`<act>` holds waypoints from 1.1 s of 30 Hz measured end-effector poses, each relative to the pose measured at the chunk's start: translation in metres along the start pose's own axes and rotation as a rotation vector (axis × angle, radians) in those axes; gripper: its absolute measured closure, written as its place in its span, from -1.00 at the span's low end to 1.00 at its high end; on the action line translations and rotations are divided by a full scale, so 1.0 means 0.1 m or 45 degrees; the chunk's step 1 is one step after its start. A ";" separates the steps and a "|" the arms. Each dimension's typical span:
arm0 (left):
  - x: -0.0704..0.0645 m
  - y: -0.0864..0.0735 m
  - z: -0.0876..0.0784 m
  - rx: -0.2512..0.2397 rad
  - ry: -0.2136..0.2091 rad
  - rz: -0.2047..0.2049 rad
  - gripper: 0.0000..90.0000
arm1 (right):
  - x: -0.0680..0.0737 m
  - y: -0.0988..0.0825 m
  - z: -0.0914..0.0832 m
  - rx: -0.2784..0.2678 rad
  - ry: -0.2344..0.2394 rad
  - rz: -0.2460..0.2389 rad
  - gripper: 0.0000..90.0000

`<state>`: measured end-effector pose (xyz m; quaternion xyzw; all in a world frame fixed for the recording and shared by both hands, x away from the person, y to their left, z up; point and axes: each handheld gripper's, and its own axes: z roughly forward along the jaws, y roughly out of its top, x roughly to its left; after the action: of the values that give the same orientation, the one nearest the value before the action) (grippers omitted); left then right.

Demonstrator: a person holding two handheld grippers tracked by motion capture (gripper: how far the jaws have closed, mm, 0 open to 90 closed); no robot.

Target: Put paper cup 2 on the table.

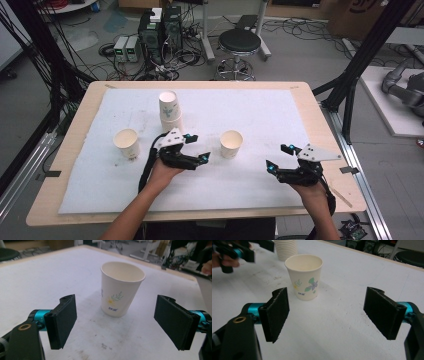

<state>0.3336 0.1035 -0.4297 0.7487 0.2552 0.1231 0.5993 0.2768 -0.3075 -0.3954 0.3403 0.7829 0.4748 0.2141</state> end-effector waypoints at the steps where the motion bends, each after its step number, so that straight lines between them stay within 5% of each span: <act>1: 0.01 0.00 -0.09 -0.031 0.001 0.005 -0.61 | 0.00 -0.01 0.01 -0.001 -0.002 -0.007 -0.53; 12: 0.10 -0.04 -0.77 -0.181 0.128 -0.009 -0.60 | 0.00 -0.04 0.04 0.017 -0.015 -0.010 -0.53; 24: 0.16 -0.06 -1.06 -0.255 0.203 -0.021 -0.61 | 0.04 -0.01 0.03 -0.007 -0.012 -0.045 -0.53; 33: 0.10 -0.06 -1.13 -0.264 0.203 -0.002 -0.61 | 0.12 0.05 -0.02 -0.025 -0.021 -0.079 -0.53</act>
<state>0.2855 0.2037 -0.4080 0.6703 0.2884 0.2075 0.6515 0.2692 -0.2977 -0.3900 0.3175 0.7866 0.4728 0.2385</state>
